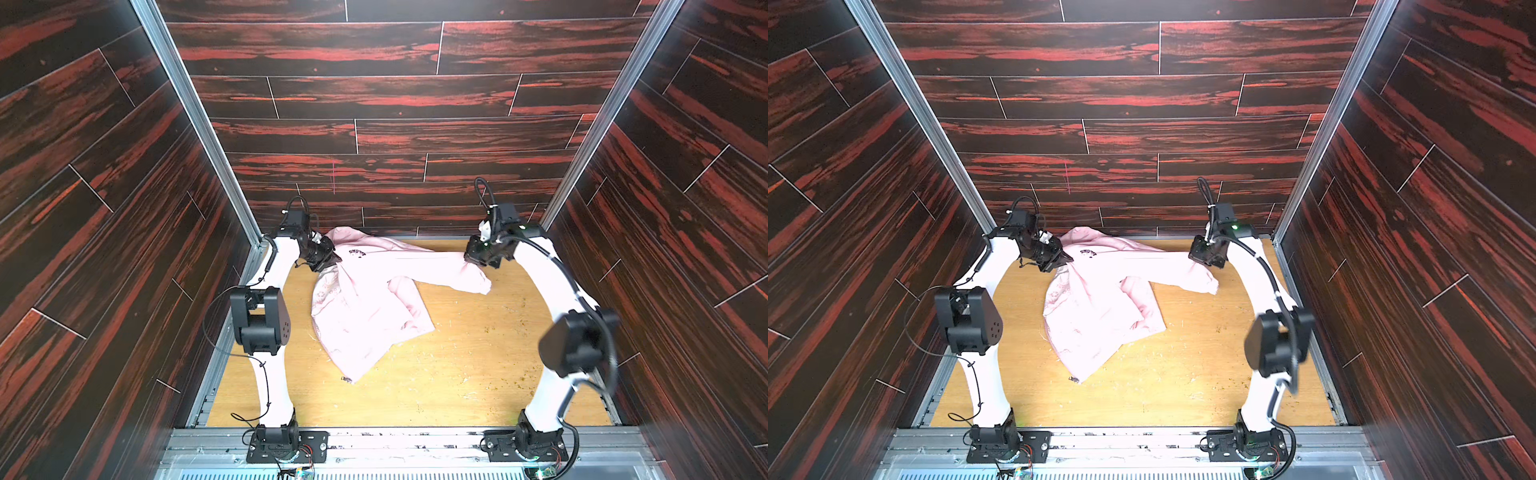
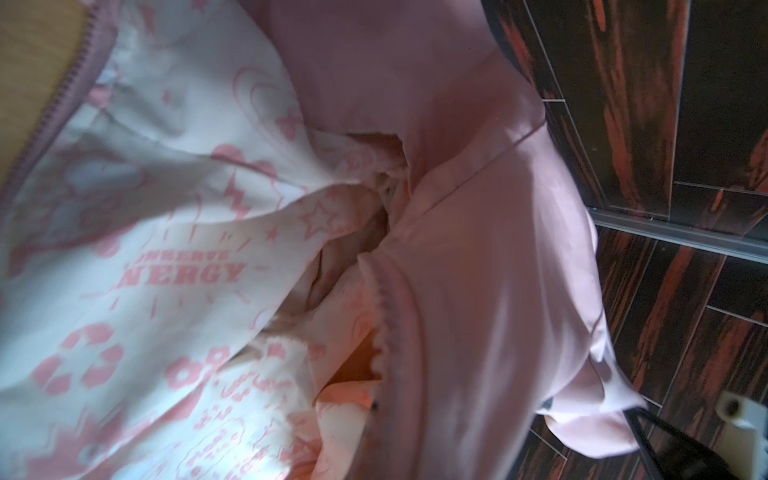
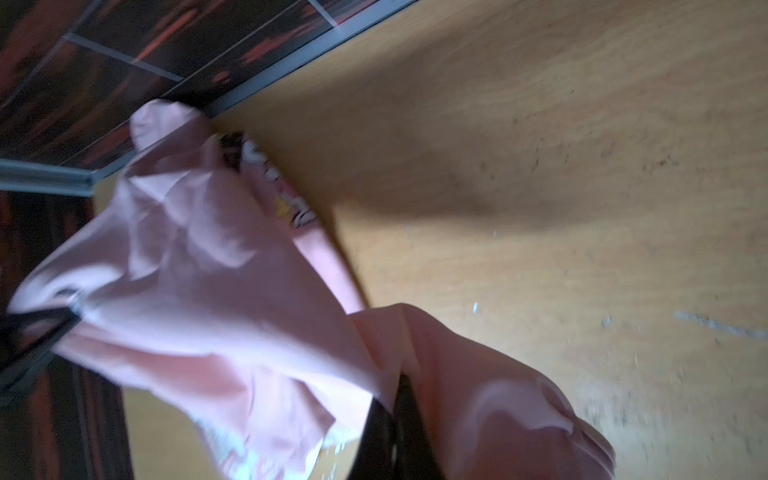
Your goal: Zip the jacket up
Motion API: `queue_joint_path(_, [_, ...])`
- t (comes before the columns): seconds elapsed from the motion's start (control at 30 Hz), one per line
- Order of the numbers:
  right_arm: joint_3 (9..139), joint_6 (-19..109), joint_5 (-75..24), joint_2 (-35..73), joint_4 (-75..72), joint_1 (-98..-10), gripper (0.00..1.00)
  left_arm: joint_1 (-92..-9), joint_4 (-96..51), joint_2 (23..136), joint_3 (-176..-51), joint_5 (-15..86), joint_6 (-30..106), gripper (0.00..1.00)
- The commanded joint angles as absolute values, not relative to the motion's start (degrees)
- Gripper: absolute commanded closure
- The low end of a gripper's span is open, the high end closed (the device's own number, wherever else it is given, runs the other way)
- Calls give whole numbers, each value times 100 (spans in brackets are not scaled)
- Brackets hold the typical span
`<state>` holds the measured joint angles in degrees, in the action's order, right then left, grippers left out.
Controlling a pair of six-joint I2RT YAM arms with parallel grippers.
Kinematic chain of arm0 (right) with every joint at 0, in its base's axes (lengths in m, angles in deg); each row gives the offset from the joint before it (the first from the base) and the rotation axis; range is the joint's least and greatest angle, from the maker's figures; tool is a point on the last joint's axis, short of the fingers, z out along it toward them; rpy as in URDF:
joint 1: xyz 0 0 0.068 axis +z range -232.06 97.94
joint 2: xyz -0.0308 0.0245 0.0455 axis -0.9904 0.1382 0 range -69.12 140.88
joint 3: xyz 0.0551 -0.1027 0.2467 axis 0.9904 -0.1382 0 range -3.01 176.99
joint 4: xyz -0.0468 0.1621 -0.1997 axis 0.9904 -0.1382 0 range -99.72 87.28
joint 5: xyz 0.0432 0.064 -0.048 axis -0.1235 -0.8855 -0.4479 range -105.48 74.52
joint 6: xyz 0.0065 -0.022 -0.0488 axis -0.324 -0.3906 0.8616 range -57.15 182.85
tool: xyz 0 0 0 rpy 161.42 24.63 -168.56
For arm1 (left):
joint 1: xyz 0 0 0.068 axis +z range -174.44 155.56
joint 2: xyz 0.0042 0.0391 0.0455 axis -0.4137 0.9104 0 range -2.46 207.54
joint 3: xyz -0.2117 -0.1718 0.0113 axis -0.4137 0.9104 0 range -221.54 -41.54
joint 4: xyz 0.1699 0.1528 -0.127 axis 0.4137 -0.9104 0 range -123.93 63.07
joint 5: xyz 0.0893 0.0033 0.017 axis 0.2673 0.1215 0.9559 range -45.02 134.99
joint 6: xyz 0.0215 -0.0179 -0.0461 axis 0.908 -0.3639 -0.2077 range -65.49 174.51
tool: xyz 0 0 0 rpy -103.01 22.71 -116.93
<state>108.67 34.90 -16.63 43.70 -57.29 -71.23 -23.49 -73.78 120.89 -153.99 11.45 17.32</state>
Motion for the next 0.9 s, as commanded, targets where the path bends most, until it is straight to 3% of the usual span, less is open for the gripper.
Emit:
queue_joint_path(0.0, [11747, 3316, -626, 5419, -6560, -7604, 91, -1982, -7609, 12359, -15470, 1747, 1593, 60])
queue_joint_path(0.07, [12463, 3320, -704, 5949, -6844, -7623, 74, -2028, -7590, 12221, -15340, 1805, 1663, 43])
queue_joint_path(0.13, [12980, 3325, -706, 6204, -7042, -7617, 59, -2057, -7561, 11996, -15041, 1876, 1772, 35])
queue_joint_path(0.23, [13130, 3362, -718, 6112, -7025, -7586, 46, -2058, -7307, 11544, -14239, 1883, 1804, 33])
queue_joint_path(0.37, [12502, 3581, -883, 5568, -6620, -7395, 42, -2073, -6758, 10948, -13142, 1684, 1656, 33])
queue_joint_path(0.53, [11076, 3874, -2073, 4844, -5838, -6706, 41, -2318, -6259, 10343, -12125, 1564, 1458, 33])
queue_joint_path(0.87, [9737, 3591, -3003, 4734, -5086, -5123, 42, -2802, -5078, 10264, -11248, 1528, 1003, 31])
